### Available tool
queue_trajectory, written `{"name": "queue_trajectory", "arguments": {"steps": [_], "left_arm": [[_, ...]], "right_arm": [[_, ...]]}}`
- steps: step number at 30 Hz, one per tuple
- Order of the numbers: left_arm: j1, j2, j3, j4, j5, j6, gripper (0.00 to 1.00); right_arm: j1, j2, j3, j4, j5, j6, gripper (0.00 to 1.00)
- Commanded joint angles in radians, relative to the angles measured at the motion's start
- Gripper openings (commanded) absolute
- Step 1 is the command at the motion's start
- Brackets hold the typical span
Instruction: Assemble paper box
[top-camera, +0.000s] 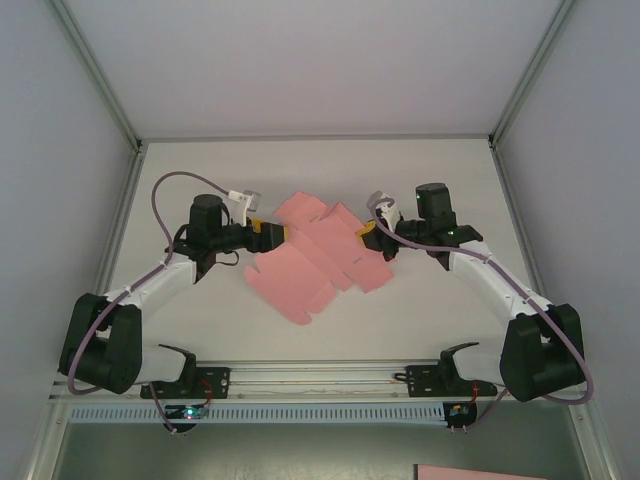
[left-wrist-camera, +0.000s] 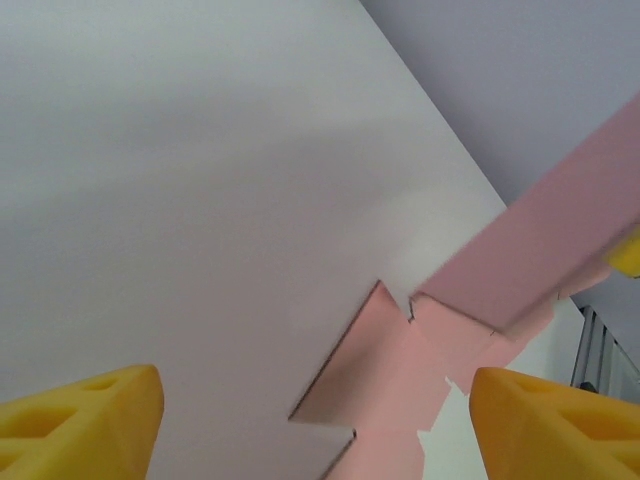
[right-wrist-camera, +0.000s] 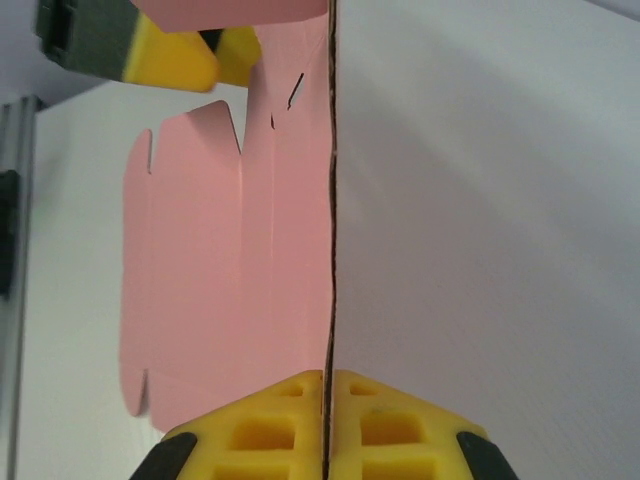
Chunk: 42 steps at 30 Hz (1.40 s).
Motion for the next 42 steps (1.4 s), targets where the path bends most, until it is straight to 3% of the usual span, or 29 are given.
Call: {"name": "queue_trajectory", "arguments": {"steps": [1, 3, 6, 10, 12, 13, 14, 19, 22, 25, 27, 32, 36, 39, 42], "left_arm": [[0.001, 0.016, 0.015, 0.112, 0.048, -0.018, 0.74], [0.001, 0.038, 0.015, 0.152, 0.085, -0.041, 0.65], [0.002, 0.047, 0.006, 0.186, 0.1, -0.049, 0.44], [0.0, 0.021, -0.028, 0.219, 0.122, -0.036, 0.32], [-0.001, 0.011, -0.048, 0.248, 0.119, -0.039, 0.16], [-0.002, 0.01, -0.053, 0.263, 0.119, -0.041, 0.02], [-0.004, 0.01, -0.058, 0.275, 0.12, -0.046, 0.0], [-0.011, -0.006, -0.108, 0.35, 0.133, -0.043, 0.0], [-0.05, -0.036, -0.081, 0.229, 0.13, 0.051, 0.0], [-0.184, -0.084, 0.003, -0.079, -0.073, 0.287, 0.0], [-0.268, -0.102, 0.033, -0.167, -0.2, 0.371, 0.0], [-0.31, -0.107, 0.022, -0.116, -0.206, 0.365, 0.0], [-0.328, -0.119, 0.046, -0.171, -0.283, 0.387, 0.0], [-0.342, -0.125, 0.039, -0.143, -0.253, 0.408, 0.0], [-0.416, -0.086, 0.107, -0.243, -0.32, 0.483, 0.0]], "right_arm": [[-0.008, 0.002, 0.023, 0.002, -0.135, 0.007, 0.0], [-0.013, 0.01, 0.025, -0.002, -0.14, 0.014, 0.0], [-0.023, 0.019, 0.03, -0.011, -0.134, 0.029, 0.0], [-0.046, 0.02, 0.029, 0.043, -0.119, 0.109, 0.0], [-0.054, 0.024, 0.026, 0.066, -0.147, 0.134, 0.0], [-0.055, 0.028, 0.025, 0.074, -0.155, 0.144, 0.0], [-0.056, 0.035, 0.025, 0.083, -0.158, 0.166, 0.0], [-0.089, 0.098, 0.052, 0.089, -0.205, 0.256, 0.0], [-0.092, 0.122, 0.067, 0.094, -0.202, 0.291, 0.0], [-0.095, 0.145, 0.084, 0.099, -0.203, 0.334, 0.0], [-0.098, 0.158, 0.092, 0.099, -0.201, 0.357, 0.0], [-0.114, 0.195, 0.104, 0.111, -0.232, 0.394, 0.0], [-0.121, 0.21, 0.105, 0.113, -0.244, 0.413, 0.0], [-0.122, 0.203, 0.102, 0.115, -0.257, 0.407, 0.0], [-0.107, 0.18, 0.098, 0.113, -0.247, 0.404, 0.0]]}}
